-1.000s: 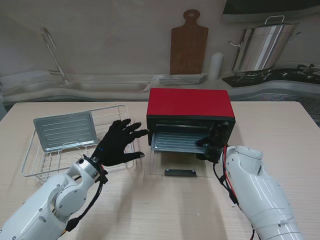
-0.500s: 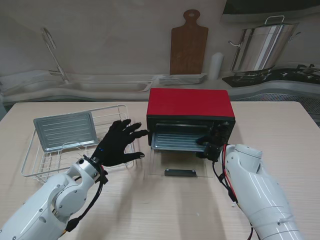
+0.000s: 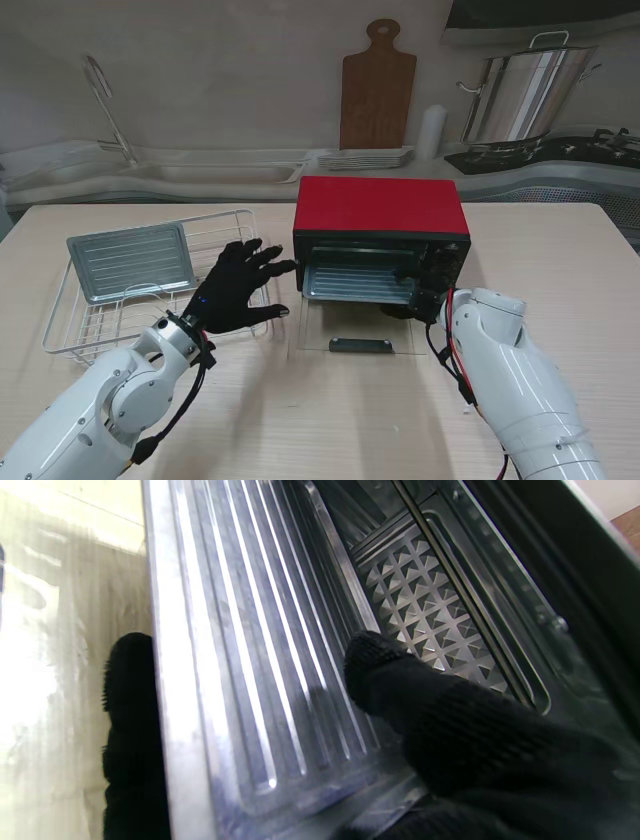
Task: Slide the trays into the oven
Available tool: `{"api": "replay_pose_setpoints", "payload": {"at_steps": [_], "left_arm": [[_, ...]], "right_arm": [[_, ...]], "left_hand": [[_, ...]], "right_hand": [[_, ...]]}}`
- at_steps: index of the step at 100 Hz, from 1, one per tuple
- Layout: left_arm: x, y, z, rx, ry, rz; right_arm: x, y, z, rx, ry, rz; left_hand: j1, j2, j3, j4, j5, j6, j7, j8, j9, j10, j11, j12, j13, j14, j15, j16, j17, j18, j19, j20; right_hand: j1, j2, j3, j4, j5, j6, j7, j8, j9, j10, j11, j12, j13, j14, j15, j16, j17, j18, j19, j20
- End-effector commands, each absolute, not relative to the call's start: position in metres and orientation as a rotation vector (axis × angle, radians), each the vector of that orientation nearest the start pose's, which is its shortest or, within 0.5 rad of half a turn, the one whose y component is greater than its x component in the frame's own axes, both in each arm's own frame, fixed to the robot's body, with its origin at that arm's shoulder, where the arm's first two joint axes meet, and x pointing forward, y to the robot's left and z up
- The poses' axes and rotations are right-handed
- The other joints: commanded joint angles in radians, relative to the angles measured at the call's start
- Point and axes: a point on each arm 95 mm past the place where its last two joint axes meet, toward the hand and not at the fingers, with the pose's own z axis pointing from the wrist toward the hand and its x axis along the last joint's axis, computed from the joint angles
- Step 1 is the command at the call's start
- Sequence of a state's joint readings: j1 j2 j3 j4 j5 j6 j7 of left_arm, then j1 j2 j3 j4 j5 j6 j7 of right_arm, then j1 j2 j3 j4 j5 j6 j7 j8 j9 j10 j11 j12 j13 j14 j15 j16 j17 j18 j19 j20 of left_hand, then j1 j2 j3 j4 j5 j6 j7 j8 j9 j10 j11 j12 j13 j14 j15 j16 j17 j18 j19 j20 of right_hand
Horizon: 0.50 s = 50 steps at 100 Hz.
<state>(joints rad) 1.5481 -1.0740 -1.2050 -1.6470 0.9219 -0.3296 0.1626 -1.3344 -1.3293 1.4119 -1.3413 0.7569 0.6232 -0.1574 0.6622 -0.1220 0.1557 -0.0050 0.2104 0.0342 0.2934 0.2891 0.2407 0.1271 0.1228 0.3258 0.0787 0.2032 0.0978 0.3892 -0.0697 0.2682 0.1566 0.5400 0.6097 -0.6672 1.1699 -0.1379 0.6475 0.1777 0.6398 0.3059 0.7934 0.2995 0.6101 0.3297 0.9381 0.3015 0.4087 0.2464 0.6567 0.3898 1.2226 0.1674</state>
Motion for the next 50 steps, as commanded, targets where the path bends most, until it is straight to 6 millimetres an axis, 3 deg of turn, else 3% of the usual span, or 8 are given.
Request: {"api": "replay_pose_setpoints", "payload": {"at_steps": [1, 19, 50], "left_arm": [[0.390, -0.030, -0.285, -0.949, 1.511, -1.904], [0.390, -0.030, -0.285, -0.947, 1.510, -1.906], [0.390, -0.030, -0.285, -0.944, 1.508, -1.909]], "right_arm": [[0.467, -0.017, -0.351, -2.516, 0.285, -1.171], [0.467, -0.021, -0.353, -2.516, 0.304, -1.166], [0.466, -0.029, -0.356, -2.523, 0.320, -1.168]], "left_hand": [[-0.013, 0.035, -0.030, -0.002, -0.012, -0.007, 0.009, 0.000, -0.036, -0.013, 0.001, -0.018, -0.030, -0.021, -0.010, -0.010, -0.017, -0.028, -0.045, -0.014], [-0.014, 0.034, -0.029, -0.002, -0.011, -0.007, 0.009, 0.002, -0.035, -0.012, 0.002, -0.018, -0.029, -0.020, -0.009, -0.010, -0.016, -0.028, -0.045, -0.014], [-0.014, 0.033, -0.028, -0.002, -0.010, -0.006, 0.009, 0.004, -0.035, -0.009, 0.005, -0.016, -0.029, -0.019, -0.008, -0.010, -0.015, -0.026, -0.044, -0.013]], "right_hand": [[-0.034, -0.009, -0.010, 0.033, -0.028, -0.021, 0.010, 0.015, -0.027, -0.027, -0.002, -0.005, -0.048, -0.016, -0.016, -0.009, -0.030, 0.020, -0.013, 0.013], [-0.060, -0.006, -0.017, 0.036, -0.079, -0.008, 0.006, -0.003, -0.078, -0.020, 0.007, 0.002, -0.088, -0.014, -0.027, -0.005, -0.076, 0.029, -0.021, 0.053], [-0.064, -0.004, -0.022, 0.037, -0.101, -0.009, 0.006, -0.030, -0.096, -0.016, 0.015, 0.004, -0.082, -0.017, -0.006, 0.007, -0.054, 0.023, 0.006, 0.092]]}}
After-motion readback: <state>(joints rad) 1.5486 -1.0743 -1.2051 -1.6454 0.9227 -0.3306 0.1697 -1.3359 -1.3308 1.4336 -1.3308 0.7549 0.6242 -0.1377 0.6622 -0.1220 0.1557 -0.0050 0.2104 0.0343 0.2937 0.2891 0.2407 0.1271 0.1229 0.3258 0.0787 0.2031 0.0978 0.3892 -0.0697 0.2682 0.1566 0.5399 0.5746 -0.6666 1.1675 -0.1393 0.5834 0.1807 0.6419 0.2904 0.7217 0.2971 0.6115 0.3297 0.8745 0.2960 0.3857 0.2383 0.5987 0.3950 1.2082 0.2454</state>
